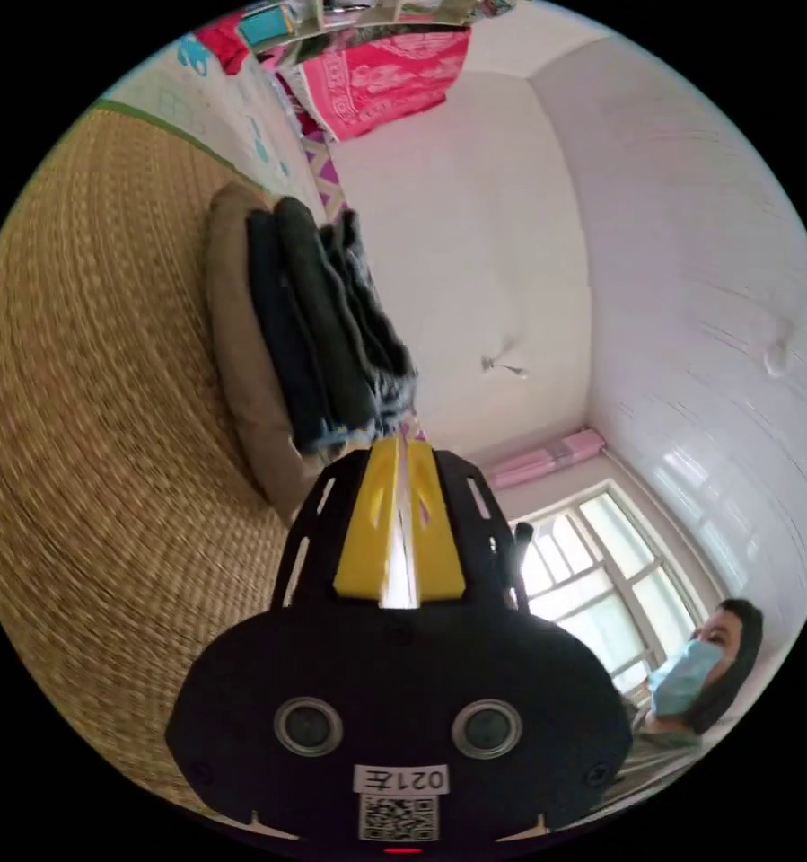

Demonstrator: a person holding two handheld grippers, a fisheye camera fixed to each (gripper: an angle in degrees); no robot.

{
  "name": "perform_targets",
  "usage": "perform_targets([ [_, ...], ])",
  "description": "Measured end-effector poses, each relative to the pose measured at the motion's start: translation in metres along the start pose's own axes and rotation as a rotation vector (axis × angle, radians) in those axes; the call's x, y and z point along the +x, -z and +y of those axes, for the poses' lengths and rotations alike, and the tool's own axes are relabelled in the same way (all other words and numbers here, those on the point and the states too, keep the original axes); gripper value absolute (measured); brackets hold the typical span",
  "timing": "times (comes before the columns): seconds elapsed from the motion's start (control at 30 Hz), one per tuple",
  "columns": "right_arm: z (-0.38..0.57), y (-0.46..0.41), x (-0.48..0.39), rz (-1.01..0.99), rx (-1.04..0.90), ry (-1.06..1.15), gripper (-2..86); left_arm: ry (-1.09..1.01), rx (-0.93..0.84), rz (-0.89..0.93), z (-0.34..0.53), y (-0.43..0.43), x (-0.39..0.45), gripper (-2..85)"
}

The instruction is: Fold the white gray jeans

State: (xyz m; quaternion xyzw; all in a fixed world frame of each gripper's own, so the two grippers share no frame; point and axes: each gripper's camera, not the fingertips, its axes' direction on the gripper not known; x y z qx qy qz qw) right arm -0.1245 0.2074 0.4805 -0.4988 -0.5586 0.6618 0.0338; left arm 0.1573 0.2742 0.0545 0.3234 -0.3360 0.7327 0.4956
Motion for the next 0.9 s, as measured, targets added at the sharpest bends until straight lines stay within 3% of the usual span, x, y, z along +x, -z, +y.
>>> perform_targets([
  [0.13, 0.095, 0.023, 0.016, 0.017, 0.007, -0.112, 6.5, -0.135, -0.219, 0.057, 0.067, -0.061, 0.032, -0.6],
  [0.23, 0.163, 0.051, 0.031, 0.142, 0.02, -0.205, 7.7, -0.18, -0.341, 0.122, 0.122, -0.112, 0.044, -0.9],
  [0.47, 0.283, 0.125, 0.083, 0.656, 0.071, -0.388, 9.4, -0.123, -0.42, 0.376, 0.179, -0.188, 0.032, -0.9],
  [0.63, 0.307, 0.131, 0.116, 0.838, 0.002, -0.345, 13.0, -0.101, -0.4, 0.534, 0.182, -0.182, 0.018, -0.9],
  [0.9, 0.28, 0.054, 0.131, 0.962, -0.301, -0.112, 17.8, -0.086, -0.472, 0.553, 0.185, -0.193, 0.015, -0.9],
])
